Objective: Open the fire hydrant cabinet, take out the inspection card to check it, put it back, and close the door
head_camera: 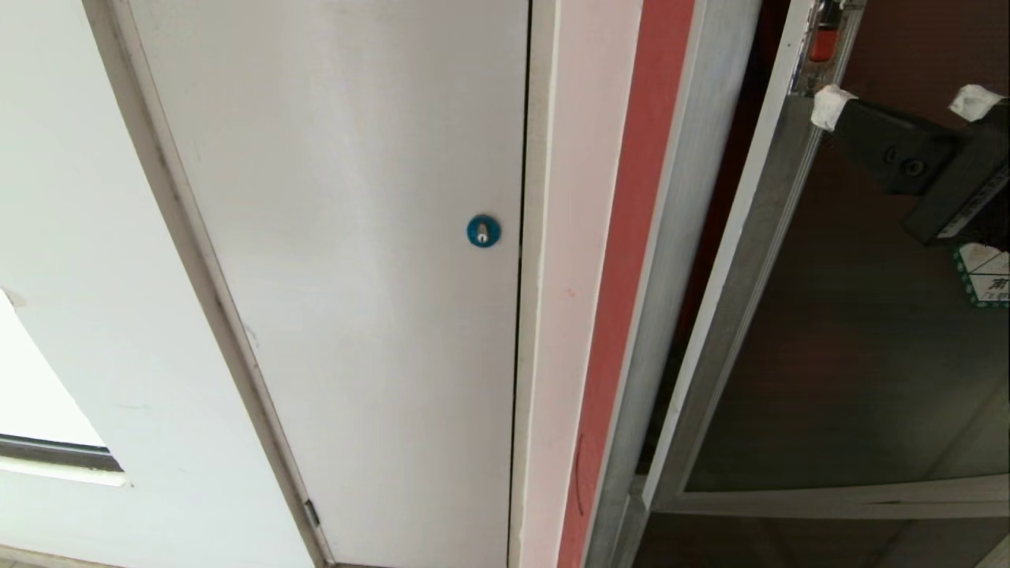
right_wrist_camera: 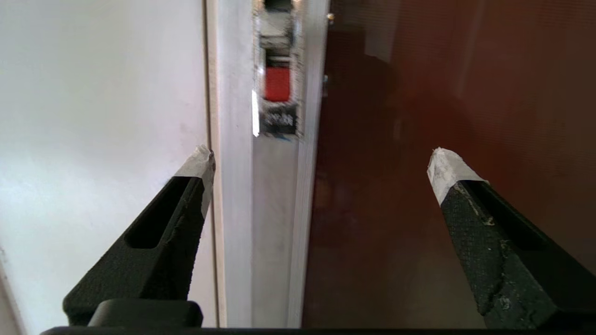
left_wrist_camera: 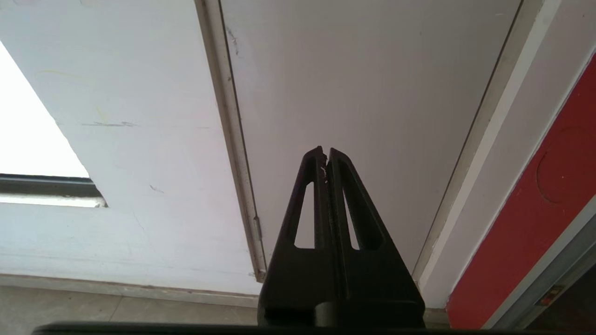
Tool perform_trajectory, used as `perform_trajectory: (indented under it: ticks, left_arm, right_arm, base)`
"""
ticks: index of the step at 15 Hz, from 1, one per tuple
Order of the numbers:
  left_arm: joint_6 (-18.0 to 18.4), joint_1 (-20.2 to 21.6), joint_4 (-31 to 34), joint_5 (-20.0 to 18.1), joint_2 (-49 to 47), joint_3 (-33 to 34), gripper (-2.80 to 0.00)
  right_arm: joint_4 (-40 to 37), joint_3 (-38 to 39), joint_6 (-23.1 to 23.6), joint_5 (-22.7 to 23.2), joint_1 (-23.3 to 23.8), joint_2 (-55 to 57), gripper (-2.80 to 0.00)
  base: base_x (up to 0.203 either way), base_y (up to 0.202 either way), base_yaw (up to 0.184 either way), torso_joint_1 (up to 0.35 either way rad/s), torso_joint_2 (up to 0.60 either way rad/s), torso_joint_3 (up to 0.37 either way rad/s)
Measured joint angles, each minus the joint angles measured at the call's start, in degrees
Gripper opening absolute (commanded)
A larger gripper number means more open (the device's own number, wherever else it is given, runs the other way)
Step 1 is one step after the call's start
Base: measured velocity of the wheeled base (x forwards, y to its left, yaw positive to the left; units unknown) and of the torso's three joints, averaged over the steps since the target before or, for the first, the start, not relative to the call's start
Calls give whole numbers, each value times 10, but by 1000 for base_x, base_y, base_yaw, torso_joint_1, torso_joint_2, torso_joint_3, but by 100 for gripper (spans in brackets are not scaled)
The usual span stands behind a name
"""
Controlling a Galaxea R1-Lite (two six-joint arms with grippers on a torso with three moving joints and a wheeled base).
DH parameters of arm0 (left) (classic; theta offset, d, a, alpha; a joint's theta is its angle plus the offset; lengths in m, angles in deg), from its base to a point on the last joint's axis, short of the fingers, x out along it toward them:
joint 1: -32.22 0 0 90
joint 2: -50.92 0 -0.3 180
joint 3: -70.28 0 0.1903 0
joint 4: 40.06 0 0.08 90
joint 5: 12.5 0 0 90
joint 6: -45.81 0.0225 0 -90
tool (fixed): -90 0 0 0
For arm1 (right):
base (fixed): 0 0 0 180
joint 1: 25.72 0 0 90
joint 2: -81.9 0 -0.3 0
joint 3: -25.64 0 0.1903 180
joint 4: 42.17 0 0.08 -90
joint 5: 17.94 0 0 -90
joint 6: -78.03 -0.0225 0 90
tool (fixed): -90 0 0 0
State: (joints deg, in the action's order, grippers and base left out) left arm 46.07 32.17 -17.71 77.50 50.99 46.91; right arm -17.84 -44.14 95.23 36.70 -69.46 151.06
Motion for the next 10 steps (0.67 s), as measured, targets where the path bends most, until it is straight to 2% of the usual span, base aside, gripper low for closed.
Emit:
perform_trajectory:
  ticks: [1, 6, 10]
  left_arm:
    - [0, 0, 0, 0, 0, 0, -280]
    - [0, 0, 0, 0, 0, 0, -280]
    - [0, 0, 0, 0, 0, 0, -280]
  right_arm:
    - [0, 9, 1, -1, 0, -10, -280]
    - [-2, 48, 11, -2, 9, -61, -280]
    - [-76, 66, 9, -1, 67, -127, -280]
  base:
    - [0, 0, 0, 0, 0, 0]
    - [0, 0, 0, 0, 0, 0]
    - [0, 0, 0, 0, 0, 0]
